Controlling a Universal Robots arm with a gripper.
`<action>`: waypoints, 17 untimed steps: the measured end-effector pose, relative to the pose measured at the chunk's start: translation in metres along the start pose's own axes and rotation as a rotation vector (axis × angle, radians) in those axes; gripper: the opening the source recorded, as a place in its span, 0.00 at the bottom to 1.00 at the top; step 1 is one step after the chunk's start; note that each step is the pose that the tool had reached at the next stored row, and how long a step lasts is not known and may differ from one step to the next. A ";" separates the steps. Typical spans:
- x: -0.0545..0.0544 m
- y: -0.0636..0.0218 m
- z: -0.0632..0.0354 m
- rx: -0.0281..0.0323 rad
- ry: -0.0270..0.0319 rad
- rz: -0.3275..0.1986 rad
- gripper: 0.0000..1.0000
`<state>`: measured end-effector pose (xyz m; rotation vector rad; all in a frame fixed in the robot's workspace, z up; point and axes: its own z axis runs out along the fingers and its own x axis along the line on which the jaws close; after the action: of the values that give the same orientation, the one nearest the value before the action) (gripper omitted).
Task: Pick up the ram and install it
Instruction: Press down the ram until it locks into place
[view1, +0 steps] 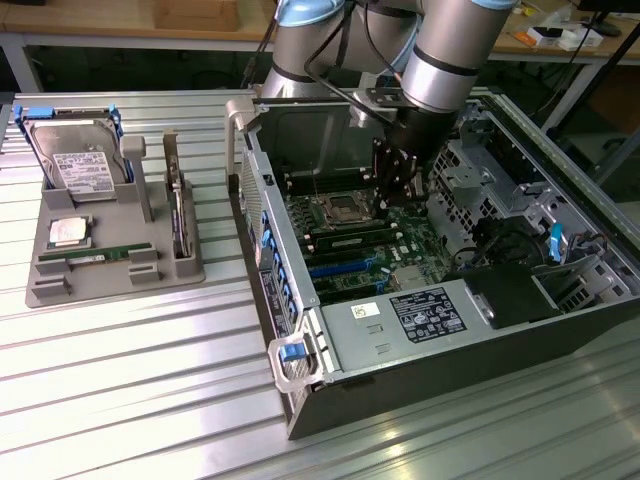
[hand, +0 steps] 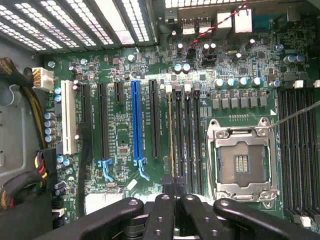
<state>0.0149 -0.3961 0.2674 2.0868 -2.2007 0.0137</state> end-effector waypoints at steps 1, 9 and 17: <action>0.000 0.0000 0.0000 -0.0001 0.0000 0.000 0.11; -0.003 -0.0217 -0.0017 0.0000 0.0000 0.000 0.11; -0.004 -0.0278 -0.0022 0.0004 -0.0002 0.000 0.11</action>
<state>0.0429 -0.3934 0.2673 2.0870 -2.2010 0.0140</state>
